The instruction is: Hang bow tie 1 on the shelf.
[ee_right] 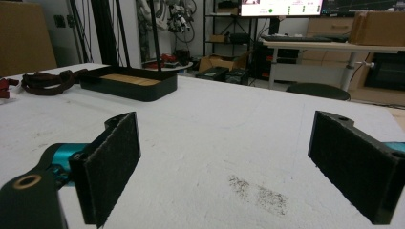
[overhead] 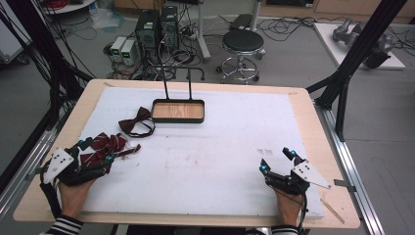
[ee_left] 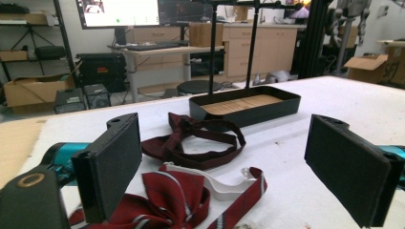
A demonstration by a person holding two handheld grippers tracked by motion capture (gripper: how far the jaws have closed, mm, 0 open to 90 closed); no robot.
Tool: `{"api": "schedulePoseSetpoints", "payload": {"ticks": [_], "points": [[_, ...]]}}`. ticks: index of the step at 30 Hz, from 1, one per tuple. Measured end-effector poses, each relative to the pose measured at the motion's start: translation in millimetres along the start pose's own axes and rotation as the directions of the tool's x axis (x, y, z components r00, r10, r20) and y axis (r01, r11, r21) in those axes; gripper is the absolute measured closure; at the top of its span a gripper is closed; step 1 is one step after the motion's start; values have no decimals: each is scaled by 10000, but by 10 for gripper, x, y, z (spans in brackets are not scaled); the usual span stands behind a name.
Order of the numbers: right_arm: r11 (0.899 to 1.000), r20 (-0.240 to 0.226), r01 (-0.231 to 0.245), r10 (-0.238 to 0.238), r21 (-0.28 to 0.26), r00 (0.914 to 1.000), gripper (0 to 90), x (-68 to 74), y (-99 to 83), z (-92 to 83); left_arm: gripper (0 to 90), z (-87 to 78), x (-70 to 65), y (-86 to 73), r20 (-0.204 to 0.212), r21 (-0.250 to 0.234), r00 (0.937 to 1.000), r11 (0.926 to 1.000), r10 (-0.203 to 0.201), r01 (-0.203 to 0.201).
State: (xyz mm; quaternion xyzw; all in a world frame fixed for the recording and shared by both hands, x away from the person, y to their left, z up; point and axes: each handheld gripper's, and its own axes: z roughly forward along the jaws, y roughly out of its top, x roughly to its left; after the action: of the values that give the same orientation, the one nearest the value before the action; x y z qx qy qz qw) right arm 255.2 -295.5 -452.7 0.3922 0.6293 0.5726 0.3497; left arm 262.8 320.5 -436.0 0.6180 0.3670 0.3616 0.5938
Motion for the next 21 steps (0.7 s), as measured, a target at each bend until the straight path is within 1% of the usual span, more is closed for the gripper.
{"api": "schedulePoseSetpoints", "payload": {"ticks": [2,4,6,8,10,14,16,20,21], "points": [[10000,27,66,-66,-38,10000,97,-6,1,2,128,-26,21,46,-18,114,10000,9999,84,-84],[10000,30,28,-27,-31,10000,97,-8,1,2,128,-45,40,86,-51,261,9998,9995,173,-171],[10000,27,8,-7,-31,10000,97,-8,0,1,128,-56,64,140,-155,588,9994,9978,310,-300],[10000,29,12,-12,-29,10000,97,-8,1,2,129,-58,75,179,-213,796,9988,9959,450,-432],[10000,29,22,-22,20,10000,97,-5,1,3,130,-51,85,232,-240,1098,9974,9919,676,-645],[10000,9,-43,43,74,10000,97,-2,3,6,130,-9,98,328,-147,1565,9958,9839,899,-865],[10000,18,-41,41,75,10000,97,-1,3,6,130,37,108,396,-40,1907,9949,9767,1007,-981],[10000,7,0,0,56,10000,97,-3,3,8,130,117,131,514,177,2417,9953,9655,951,-966],[10000,2,-7,7,59,10000,97,-3,3,8,130,135,136,540,257,2578,9955,9615,917,-952]]}}
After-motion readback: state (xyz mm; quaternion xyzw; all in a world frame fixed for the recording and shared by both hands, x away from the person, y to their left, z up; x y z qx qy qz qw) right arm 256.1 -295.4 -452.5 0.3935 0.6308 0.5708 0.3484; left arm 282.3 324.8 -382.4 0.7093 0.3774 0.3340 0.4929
